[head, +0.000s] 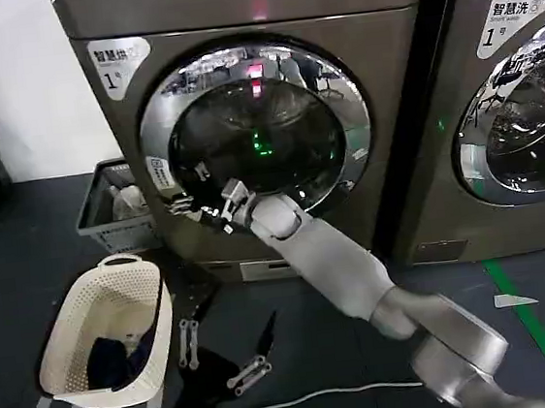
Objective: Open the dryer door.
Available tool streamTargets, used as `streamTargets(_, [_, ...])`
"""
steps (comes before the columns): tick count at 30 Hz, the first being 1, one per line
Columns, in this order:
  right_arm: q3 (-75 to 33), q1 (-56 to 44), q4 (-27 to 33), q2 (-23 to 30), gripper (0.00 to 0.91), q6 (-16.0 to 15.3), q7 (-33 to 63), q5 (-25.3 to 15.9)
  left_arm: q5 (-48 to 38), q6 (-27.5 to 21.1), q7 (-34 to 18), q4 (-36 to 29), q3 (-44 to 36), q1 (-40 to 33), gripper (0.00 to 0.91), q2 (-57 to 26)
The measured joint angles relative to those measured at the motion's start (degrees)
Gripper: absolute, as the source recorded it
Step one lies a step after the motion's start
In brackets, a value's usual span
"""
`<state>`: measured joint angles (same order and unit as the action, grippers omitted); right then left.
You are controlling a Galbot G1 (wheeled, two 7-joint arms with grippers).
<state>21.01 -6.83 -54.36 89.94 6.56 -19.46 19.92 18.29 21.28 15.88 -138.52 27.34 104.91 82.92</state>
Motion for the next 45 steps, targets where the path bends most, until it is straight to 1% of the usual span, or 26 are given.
streamTargets(4, [0.0, 0.3, 0.6, 0.0, 0.907, 1.1, -1.9, 0.7, 0.1, 0.1, 0.0, 0.0, -0.1, 0.0, 0.907, 0.0])
streamTargets(12, [0.3, 0.3, 0.3, -0.5, 0.907, 2.5, -5.6, 2.3, 0.1, 0.2, 0.0, 0.1, -0.1, 0.1, 0.907, 0.0])
streamTargets(19, [0.8, -0.6, -1.5, -1.6, 0.907, 2.6, -7.3, 3.4, -0.1, 0.2, 0.0, 0.1, 0.1, -0.1, 0.907, 0.0])
streamTargets(21, [1.1, -0.8, -2.4, -2.2, 0.907, 2.5, -7.8, 4.6, -0.5, 0.1, 0.0, 0.3, 0.5, -0.4, 0.907, -0.1])
streamTargets(24, [1.4, -1.0, -4.0, -3.2, 0.907, 2.3, -8.9, 6.0, -3.7, -0.9, 0.3, 0.5, 1.6, -0.9, 0.907, -0.7])
streamTargets(27, [1.5, -1.4, -5.9, -4.4, 0.907, 2.1, -10.0, 7.0, -8.9, -2.7, 1.5, 0.3, 3.9, -1.8, 0.907, -1.8])
streamTargets(30, [1.8, -2.0, -7.8, -5.6, 0.907, 2.1, -11.0, 8.7, -14.8, -4.9, 1.8, -0.3, 8.0, -3.2, 0.907, -3.2])
streamTargets(35, [2.4, -2.7, -10.2, -6.4, 0.907, 2.1, -11.8, 9.5, -19.8, -5.0, 1.6, -0.1, 15.6, -3.4, 0.907, -4.6])
streamTargets(38, [2.7, -3.2, -11.9, -7.4, 0.907, 2.1, -12.3, 10.4, -21.7, -5.1, 1.6, -0.4, 19.6, -3.7, 0.907, -4.8])
streamTargets(45, [3.5, -4.7, -15.9, -9.9, 0.907, 3.1, -13.8, 12.7, -20.9, -4.3, 1.6, 0.0, 25.4, -4.4, 0.907, -4.5])
